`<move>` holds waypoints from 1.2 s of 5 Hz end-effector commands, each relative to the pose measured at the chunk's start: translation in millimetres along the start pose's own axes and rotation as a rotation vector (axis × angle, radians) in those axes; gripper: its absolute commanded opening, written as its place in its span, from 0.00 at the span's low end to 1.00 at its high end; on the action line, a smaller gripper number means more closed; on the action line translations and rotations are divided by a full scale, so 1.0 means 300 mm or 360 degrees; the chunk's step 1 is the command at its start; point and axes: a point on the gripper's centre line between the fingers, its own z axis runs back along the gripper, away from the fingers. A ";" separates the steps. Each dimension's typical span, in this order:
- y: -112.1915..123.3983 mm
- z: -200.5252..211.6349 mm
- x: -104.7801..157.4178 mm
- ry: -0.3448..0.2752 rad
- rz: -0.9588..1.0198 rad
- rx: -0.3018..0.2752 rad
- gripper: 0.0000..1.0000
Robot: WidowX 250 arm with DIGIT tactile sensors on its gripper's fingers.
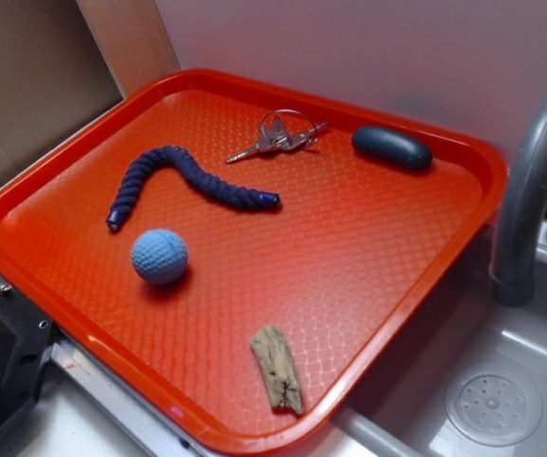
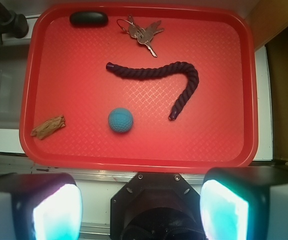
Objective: Grab the plastic pickle.
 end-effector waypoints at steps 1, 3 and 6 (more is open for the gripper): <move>0.000 0.000 0.000 0.0000 0.0000 0.0000 1.00; -0.049 -0.302 0.309 -0.0095 -0.0609 0.0072 1.00; -0.272 -0.470 0.602 -0.0543 -0.1566 0.0001 1.00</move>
